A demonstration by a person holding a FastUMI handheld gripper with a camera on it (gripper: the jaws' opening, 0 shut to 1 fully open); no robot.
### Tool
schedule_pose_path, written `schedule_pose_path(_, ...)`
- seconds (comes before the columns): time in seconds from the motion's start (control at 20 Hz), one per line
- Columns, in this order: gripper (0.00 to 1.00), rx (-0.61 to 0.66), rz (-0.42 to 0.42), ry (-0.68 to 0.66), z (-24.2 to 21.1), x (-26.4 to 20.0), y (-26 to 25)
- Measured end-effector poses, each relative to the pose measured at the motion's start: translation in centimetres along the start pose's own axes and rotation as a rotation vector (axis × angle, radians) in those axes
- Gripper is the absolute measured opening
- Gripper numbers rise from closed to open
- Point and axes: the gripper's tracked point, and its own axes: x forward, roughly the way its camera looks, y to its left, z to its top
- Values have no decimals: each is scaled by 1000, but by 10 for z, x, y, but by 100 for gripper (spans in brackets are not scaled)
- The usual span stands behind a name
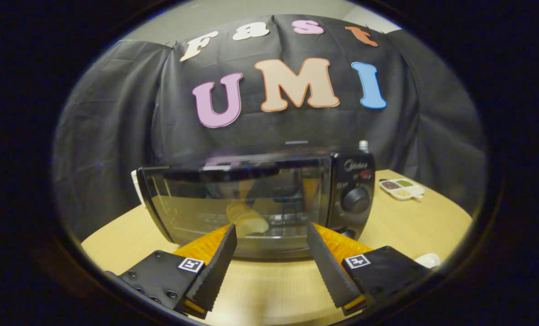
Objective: Open the toaster oven, put the food inside, and close the toaster oven door.
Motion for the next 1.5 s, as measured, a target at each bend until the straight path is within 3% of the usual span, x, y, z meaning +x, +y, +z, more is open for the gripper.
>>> schedule_pose_path(0.5, 96, 25, 0, -22, 7, 1, -6)
schedule_pose_path(0.7, 96, -1, 7, -133, 75, -19, -13)
schedule_pose_path(1.05, 96, -72, -68, -368, 216, -94, -45)
schedule_pose_path(1.3, 96, -91, -89, -458, 258, -138, -64)
schedule_pose_path(1.5, 96, -88, -102, -483, 260, -153, -73)
